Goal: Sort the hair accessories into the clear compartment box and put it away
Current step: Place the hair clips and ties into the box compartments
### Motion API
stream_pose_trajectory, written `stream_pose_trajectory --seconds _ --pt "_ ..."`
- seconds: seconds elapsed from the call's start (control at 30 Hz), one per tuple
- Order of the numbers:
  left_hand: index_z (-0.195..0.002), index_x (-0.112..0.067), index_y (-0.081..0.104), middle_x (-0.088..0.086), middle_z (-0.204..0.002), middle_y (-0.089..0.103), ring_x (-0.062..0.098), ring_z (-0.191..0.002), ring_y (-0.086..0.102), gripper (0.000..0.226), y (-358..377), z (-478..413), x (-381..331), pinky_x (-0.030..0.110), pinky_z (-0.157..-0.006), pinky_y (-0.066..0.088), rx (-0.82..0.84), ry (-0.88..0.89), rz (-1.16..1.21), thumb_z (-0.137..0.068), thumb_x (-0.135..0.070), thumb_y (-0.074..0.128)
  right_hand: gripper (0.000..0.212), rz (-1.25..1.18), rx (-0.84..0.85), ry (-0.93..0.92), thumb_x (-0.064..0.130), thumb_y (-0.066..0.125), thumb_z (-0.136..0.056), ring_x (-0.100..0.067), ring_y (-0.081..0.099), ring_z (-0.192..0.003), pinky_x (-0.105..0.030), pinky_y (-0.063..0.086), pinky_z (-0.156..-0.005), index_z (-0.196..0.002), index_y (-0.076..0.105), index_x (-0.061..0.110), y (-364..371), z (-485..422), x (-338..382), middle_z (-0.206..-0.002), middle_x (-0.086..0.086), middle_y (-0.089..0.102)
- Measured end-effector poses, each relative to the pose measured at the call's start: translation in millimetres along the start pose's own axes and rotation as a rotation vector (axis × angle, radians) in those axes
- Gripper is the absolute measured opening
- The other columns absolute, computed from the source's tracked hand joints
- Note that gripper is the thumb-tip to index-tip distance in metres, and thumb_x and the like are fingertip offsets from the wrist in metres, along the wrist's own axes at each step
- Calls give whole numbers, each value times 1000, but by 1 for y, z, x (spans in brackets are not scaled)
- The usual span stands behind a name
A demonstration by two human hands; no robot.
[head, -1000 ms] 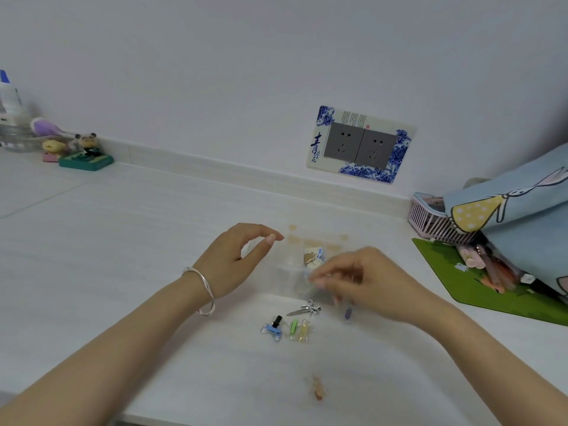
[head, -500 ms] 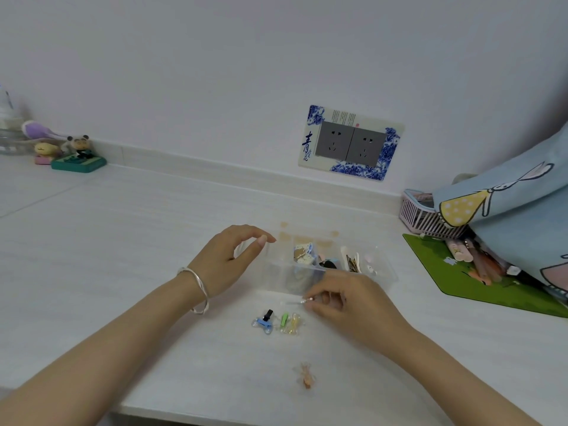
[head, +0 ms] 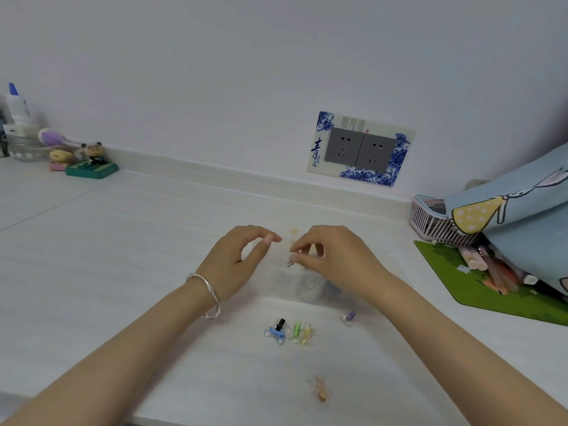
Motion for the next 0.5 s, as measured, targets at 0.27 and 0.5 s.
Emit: stream_pose_trajectory --seconds 0.27,0.5 --pt "-101 -32 63 -22 -108 61 -8 -109 45 24 0 -1 -2 0 -87 26 19 7 -8 -94 -37 41 12 -333 -108 19 21 67 -82 -5 59 -76 -13 39 -61 -85 73 30 -8 38 -11 -82 20 69" --pt "-101 -31 64 -27 -106 57 -12 -108 42 23 3 2 -6 -2 -86 24 38 18 -13 -94 -34 42 26 -191 141 95 49 70 -74 0 56 -81 -13 38 -63 -94 70 33 37 76 -19 -86 26 63"
Point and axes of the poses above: each hand's wrist, its own z-axis away from the middle knuckle, its own y-axis out of the palm, x = y × z, the point moved 6 cm from there along -z, towards the middle knuckle
